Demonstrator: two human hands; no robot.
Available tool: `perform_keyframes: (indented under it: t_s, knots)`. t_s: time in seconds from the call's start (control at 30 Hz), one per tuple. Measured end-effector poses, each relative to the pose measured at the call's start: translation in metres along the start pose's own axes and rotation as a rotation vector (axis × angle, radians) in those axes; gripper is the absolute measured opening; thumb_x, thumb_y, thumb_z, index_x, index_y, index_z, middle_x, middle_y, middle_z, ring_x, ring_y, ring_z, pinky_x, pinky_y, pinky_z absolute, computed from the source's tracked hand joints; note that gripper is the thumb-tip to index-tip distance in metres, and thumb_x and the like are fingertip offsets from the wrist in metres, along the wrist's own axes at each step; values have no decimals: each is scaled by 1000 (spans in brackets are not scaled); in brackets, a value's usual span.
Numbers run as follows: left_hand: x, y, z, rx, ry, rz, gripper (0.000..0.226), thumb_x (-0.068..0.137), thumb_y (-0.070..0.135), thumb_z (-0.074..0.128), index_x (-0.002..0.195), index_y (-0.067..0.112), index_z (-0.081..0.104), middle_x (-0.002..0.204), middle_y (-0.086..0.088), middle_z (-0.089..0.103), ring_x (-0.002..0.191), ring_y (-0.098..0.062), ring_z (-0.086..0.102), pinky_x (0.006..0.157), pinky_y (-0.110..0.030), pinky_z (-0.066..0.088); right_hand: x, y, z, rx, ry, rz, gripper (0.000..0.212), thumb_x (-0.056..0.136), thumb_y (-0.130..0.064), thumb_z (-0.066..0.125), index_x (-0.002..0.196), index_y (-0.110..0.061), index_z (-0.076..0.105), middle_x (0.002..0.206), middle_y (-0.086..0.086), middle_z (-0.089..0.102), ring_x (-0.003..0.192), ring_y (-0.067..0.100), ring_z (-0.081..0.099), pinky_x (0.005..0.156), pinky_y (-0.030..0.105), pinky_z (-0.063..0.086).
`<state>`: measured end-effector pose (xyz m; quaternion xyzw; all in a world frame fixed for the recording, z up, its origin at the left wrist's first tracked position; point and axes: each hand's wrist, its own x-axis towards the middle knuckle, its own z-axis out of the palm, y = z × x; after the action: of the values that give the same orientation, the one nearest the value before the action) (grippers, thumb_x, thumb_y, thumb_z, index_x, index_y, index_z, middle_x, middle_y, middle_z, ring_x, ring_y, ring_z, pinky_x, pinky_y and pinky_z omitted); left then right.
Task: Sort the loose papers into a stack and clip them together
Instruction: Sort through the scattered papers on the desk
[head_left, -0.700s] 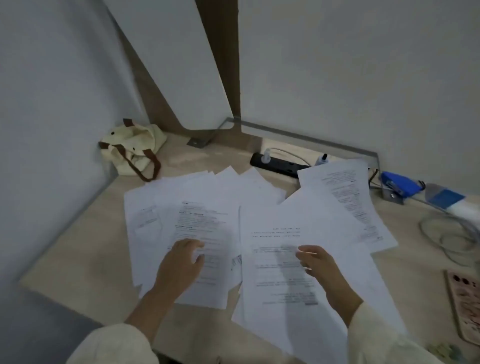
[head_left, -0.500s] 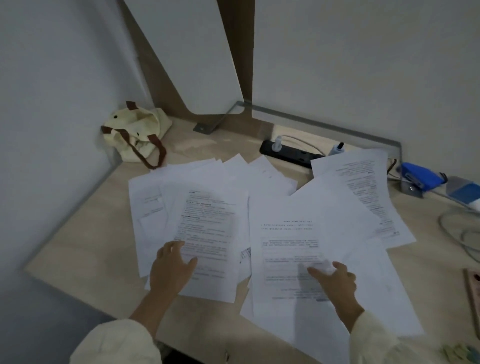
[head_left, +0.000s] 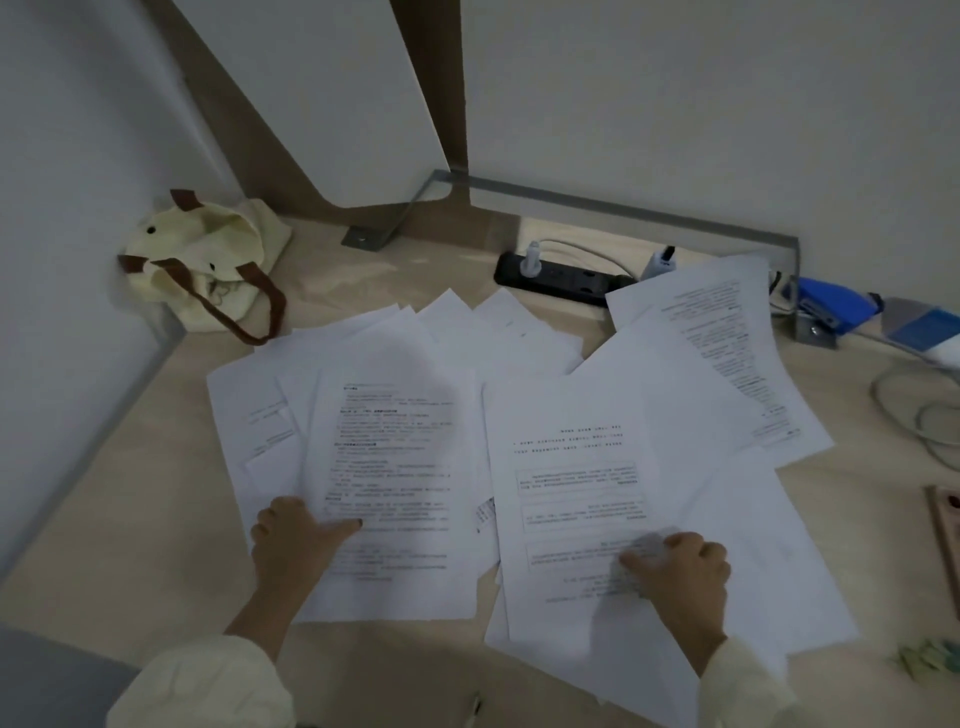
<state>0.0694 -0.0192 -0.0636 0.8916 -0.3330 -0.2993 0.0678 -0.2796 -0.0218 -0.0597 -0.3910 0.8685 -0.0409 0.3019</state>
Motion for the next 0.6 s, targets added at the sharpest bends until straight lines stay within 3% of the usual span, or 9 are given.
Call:
perform_keyframes:
  t_s: [0.07, 0.17, 0.3, 0.43, 0.53, 0.6]
  knots:
    - [6, -4, 0, -53, -42, 10, 83, 57, 44, 81, 117, -1, 46, 118, -19, 48, 112, -37, 46, 93, -47, 44, -1, 0, -1, -8, 48, -9, 78, 65, -28, 80, 125, 1, 40, 127, 24, 38, 120, 40, 35, 96, 48, 37]
    - [8, -4, -1, -214, -121, 53, 52, 72, 37, 68, 109, 5, 49, 109, -12, 56, 95, -30, 57, 84, -46, 50, 3, 1, -2, 71, 25, 7, 81, 66, -23, 81, 129, 2, 36, 129, 25, 38, 122, 42, 35, 98, 50, 34]
    - [-2, 7, -12, -358, -217, 207, 17, 91, 21, 52, 107, 15, 47, 98, 0, 57, 89, -19, 55, 76, -33, 41, 10, 9, 0, 175, -53, 66, 57, 72, -24, 76, 114, 1, 47, 118, 24, 55, 109, 39, 51, 93, 45, 42]
    - [-6, 15, -32, -386, -245, 341, 16, 93, 16, 47, 108, 18, 52, 98, 3, 58, 93, -19, 55, 81, -33, 39, 8, 12, -17, 358, -38, -5, 10, 87, -13, 57, 93, -6, 56, 97, 21, 65, 83, 33, 60, 75, 40, 49]
    - [-1, 18, -43, -449, -247, 336, 15, 93, 15, 49, 106, 18, 55, 95, 3, 61, 92, -21, 57, 83, -36, 41, 5, 15, -41, 551, 61, -113, 13, 91, -7, 48, 94, -6, 61, 90, 20, 67, 77, 32, 62, 72, 40, 51]
    - [5, 21, -47, -446, -259, 343, 16, 92, 11, 49, 106, 16, 56, 97, -3, 62, 94, -25, 58, 85, -39, 43, 2, 17, -59, 809, 100, -113, 15, 91, -4, 47, 96, -5, 61, 83, 14, 65, 66, 20, 64, 61, 30, 54]
